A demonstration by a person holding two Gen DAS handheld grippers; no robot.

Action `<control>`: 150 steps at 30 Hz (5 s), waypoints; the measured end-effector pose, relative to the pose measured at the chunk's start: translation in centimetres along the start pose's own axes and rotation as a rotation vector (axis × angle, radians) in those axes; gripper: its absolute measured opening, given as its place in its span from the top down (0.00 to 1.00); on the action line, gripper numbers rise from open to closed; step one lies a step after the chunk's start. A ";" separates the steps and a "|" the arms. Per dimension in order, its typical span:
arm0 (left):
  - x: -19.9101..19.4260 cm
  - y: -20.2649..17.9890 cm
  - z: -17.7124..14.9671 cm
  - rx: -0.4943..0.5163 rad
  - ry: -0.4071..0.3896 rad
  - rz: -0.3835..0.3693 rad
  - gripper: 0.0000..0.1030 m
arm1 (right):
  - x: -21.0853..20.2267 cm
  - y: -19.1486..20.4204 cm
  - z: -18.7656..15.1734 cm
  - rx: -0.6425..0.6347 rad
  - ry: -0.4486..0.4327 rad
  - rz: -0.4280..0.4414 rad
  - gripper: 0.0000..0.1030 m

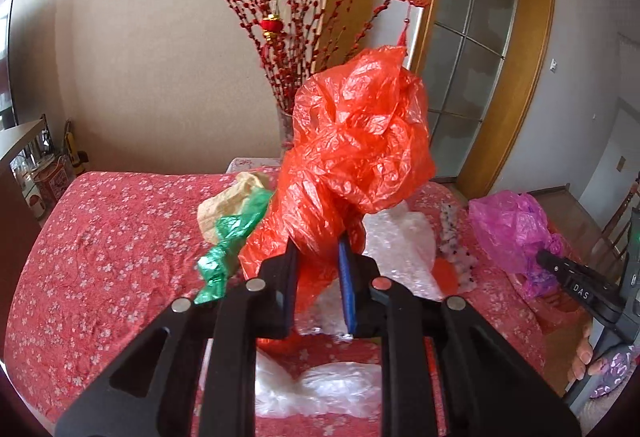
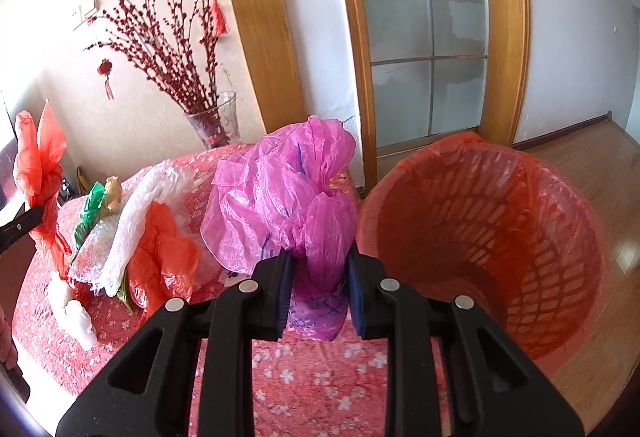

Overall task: Collect trash
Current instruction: 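Carry the pink bag and red bag over the trash basket with both tools, then open both tools to drop the pink and red bags into the basket, then grasp the white patterned cloth with the right tool while the left tool grasps bubble wrap, then carry the patterned cloth and bubble wrap over the trash basket with both tools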

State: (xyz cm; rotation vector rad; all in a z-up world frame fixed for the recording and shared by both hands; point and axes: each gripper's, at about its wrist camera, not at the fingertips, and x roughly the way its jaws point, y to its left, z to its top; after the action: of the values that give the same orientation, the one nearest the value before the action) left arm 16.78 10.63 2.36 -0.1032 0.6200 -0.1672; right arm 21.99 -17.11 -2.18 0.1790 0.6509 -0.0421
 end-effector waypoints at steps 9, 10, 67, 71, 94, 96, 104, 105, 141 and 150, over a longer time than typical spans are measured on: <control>1.5 -7.7 0.6 0.084 0.020 -0.130 0.82 | -2.2 -3.9 0.5 0.063 -0.053 -0.063 0.76; 1.8 -8.6 0.6 0.090 0.027 -0.148 0.82 | -2.6 -4.5 0.6 0.073 -0.061 -0.075 0.76; 10.8 -24.2 -2.4 0.186 0.136 -0.317 0.56 | -5.9 -16.2 -0.2 0.239 -0.146 -0.297 0.49; 8.9 -21.3 -2.3 0.189 0.067 -0.239 0.54 | -6.0 -14.2 -0.2 0.172 -0.159 -0.292 0.49; 1.1 -1.3 -3.4 -0.045 -0.065 0.164 0.48 | -1.5 0.0 -1.1 -0.054 -0.065 -0.012 0.50; 1.0 -0.5 -3.5 -0.065 -0.063 0.172 0.48 | -0.4 1.3 -0.8 -0.068 -0.043 0.011 0.53; 1.0 0.7 -3.7 -0.085 -0.057 0.170 0.48 | 7.0 5.4 1.0 -0.066 0.094 0.064 0.63; 1.1 0.7 -3.7 -0.085 -0.056 0.168 0.48 | 7.8 5.7 1.1 -0.068 0.108 0.061 0.64; 12.3 -4.9 -1.5 -0.038 0.197 0.020 0.69 | 9.2 3.5 -0.7 -0.039 0.189 0.079 0.91; 12.8 -4.1 -1.9 -0.055 0.191 -0.033 0.97 | 8.1 2.9 -1.0 -0.033 0.173 0.089 0.91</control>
State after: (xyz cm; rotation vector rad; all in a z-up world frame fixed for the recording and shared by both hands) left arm 25.44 4.12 -5.85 -0.1520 0.8142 -0.1929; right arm 28.08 -13.93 -7.41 0.1811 0.8150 0.0707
